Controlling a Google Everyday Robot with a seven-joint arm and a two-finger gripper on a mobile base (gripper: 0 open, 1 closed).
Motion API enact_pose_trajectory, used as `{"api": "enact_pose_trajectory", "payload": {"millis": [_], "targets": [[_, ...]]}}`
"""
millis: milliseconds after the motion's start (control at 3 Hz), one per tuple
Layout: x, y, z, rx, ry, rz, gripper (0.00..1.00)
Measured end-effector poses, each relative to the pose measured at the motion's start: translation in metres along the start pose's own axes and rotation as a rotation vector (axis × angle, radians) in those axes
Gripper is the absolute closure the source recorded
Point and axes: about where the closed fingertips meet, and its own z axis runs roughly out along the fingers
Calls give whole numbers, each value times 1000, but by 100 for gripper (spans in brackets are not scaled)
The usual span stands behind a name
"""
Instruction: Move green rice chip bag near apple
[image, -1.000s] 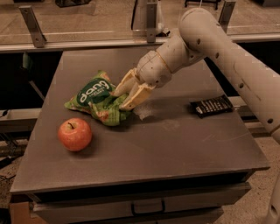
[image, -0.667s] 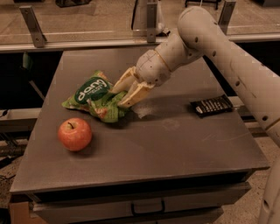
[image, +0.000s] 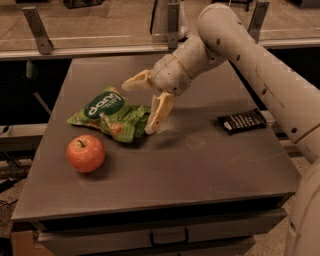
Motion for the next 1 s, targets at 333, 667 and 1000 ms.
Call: {"api": "enact_pose_trajectory", "payload": {"millis": [333,667,1000], "targets": [[0,0,0,0,0,0,0],[0,-2,-3,17,11,17,0],[10,-11,-33,145,56,80,0]]}}
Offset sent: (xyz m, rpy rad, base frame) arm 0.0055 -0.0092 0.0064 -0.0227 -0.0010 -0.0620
